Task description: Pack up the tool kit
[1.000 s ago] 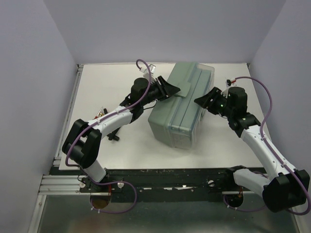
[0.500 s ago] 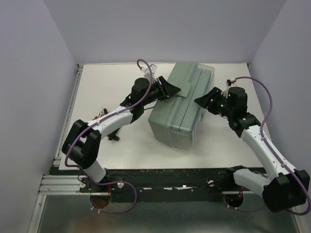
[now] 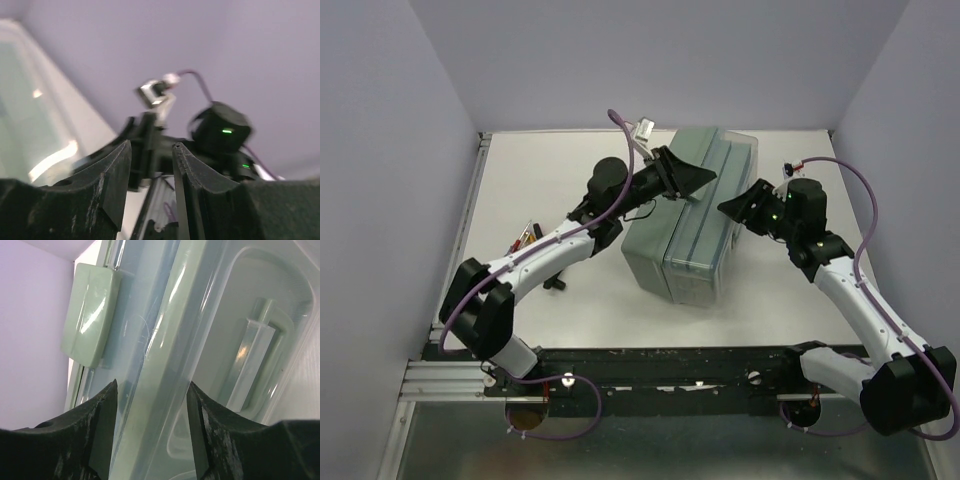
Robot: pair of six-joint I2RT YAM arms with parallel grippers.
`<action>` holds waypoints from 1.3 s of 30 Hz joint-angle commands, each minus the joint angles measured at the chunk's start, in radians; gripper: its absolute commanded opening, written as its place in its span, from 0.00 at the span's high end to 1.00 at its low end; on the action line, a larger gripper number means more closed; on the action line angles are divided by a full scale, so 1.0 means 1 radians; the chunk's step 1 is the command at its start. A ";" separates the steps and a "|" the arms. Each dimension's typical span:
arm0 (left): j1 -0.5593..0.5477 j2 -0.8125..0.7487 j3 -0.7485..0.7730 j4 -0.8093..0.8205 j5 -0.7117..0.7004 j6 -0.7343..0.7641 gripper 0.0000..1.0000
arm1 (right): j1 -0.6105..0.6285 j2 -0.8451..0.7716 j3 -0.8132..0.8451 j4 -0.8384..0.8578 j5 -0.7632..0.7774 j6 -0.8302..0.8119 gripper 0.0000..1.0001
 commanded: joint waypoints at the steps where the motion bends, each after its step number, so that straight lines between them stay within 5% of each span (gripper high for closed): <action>1: -0.031 -0.078 0.054 0.153 0.079 -0.020 0.52 | 0.012 0.033 -0.039 -0.099 -0.007 -0.065 0.47; 8: -0.028 -0.097 0.069 0.039 0.059 0.048 0.48 | 0.012 0.028 -0.033 -0.109 -0.005 -0.070 0.46; 15: 0.010 -0.175 0.127 -0.347 -0.023 0.304 0.08 | 0.012 -0.021 0.006 -0.179 0.062 -0.099 0.41; 18: 0.041 -0.189 0.157 -0.534 -0.039 0.429 0.01 | 0.012 -0.027 0.020 -0.208 0.087 -0.118 0.36; 23: 0.112 -0.225 0.094 -0.689 -0.034 0.496 0.01 | 0.012 -0.026 0.018 -0.193 0.039 -0.096 0.36; 33: 0.130 -0.222 -0.084 -0.697 -0.030 0.512 0.01 | 0.012 -0.007 0.009 -0.159 -0.031 -0.055 0.40; 39: 0.132 -0.207 -0.167 -0.660 -0.024 0.497 0.27 | 0.012 0.002 -0.034 -0.051 -0.117 0.007 0.52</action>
